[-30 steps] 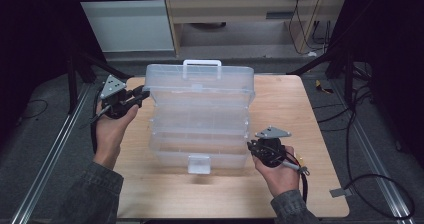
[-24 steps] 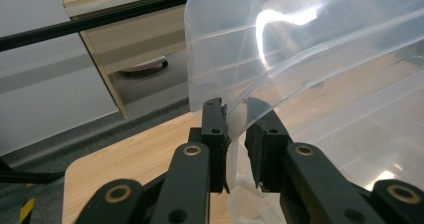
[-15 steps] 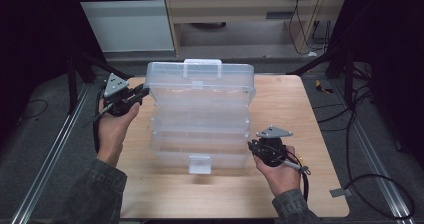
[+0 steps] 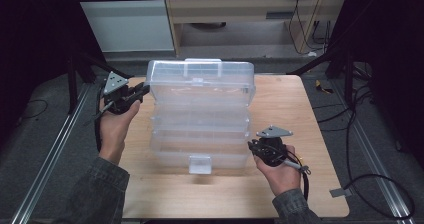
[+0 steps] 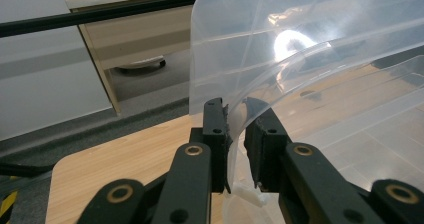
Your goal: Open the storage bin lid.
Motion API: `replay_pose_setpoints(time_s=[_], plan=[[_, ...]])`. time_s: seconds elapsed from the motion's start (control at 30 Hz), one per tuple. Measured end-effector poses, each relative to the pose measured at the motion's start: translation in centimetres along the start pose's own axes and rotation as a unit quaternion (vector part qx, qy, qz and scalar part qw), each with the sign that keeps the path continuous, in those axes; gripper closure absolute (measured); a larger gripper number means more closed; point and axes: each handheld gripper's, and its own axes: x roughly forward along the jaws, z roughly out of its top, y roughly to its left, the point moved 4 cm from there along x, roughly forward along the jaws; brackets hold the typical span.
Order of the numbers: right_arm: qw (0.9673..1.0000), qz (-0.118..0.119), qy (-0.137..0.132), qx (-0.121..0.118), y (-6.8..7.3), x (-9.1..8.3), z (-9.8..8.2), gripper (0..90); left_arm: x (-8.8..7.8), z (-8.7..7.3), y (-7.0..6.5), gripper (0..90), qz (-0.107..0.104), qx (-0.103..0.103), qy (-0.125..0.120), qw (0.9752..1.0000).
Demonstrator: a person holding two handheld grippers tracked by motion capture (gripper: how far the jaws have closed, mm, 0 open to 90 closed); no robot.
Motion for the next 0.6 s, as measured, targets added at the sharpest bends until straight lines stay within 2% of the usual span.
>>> replay_pose_setpoints(time_s=[0.27,0.6], plan=[[1.0,0.001,0.0,-0.001,-0.04,0.01,-0.01,78.9,0.37,0.26,0.22,80.9,0.005,0.007,0.003,1.0],[1.0,0.003,-0.002,0.002,-0.04,0.01,-0.03,78.8,0.82,0.63,0.47,81.7,0.005,0.0,0.005,1.0]])
